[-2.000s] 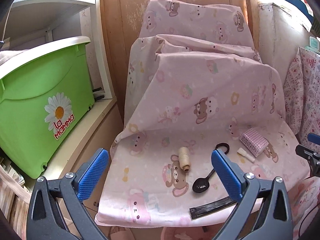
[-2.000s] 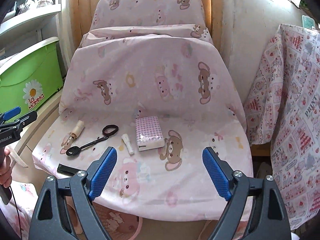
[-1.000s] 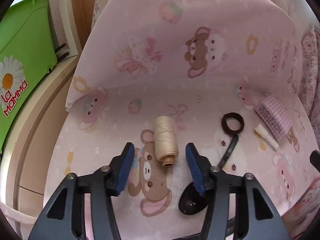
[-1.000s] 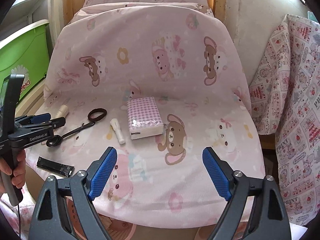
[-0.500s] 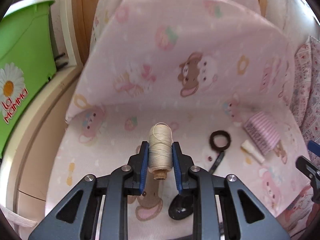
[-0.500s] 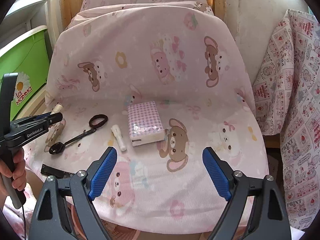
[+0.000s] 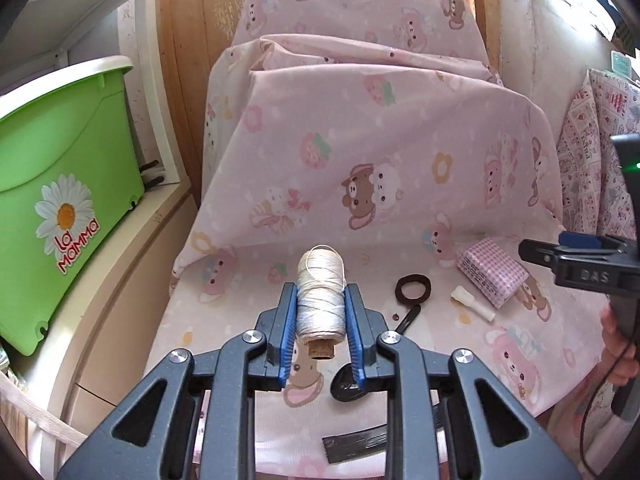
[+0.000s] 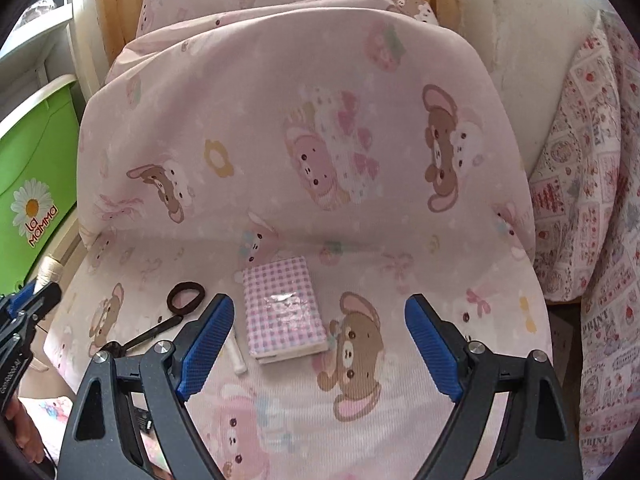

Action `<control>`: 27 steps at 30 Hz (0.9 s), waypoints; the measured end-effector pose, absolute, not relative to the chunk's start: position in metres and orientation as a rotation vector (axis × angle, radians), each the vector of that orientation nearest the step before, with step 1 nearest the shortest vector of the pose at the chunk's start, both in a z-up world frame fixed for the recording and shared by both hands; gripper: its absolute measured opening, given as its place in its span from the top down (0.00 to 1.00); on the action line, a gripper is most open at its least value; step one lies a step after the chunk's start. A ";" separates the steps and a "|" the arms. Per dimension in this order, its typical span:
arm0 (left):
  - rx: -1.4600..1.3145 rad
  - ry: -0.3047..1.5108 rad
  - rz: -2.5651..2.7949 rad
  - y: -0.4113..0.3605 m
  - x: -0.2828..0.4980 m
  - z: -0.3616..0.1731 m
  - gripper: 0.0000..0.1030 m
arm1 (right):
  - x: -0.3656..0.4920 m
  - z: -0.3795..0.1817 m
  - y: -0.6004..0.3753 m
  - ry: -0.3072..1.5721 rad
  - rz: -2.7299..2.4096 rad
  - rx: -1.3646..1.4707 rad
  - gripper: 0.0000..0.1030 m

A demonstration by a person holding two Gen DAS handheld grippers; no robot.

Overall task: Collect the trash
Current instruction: 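Grasp the pink checkered tissue pack with the right tool while the left tool holds the spool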

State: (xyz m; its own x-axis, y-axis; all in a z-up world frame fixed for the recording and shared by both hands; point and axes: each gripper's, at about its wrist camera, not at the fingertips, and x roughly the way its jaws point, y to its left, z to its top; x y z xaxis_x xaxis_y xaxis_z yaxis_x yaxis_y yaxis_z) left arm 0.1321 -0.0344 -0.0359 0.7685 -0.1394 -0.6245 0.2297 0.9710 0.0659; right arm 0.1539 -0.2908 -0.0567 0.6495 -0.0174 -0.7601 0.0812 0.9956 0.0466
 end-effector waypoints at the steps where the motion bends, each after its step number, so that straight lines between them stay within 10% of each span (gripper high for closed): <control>1: 0.148 0.659 -0.189 -0.033 0.131 -0.035 0.79 | 0.160 -0.060 -0.290 0.877 -0.054 0.055 0.14; 27: 0.078 0.716 -0.138 -0.021 0.141 -0.044 0.79 | 0.199 -0.109 -0.259 0.983 -0.055 -0.017 0.17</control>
State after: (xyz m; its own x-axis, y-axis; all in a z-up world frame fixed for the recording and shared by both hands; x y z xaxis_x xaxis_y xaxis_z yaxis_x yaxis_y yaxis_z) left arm 0.1412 -0.0207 -0.0437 0.7456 -0.0989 -0.6590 0.1525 0.9880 0.0243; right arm 0.1993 -0.2588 -0.1093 0.5535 -0.0540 -0.8311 0.0383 0.9985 -0.0393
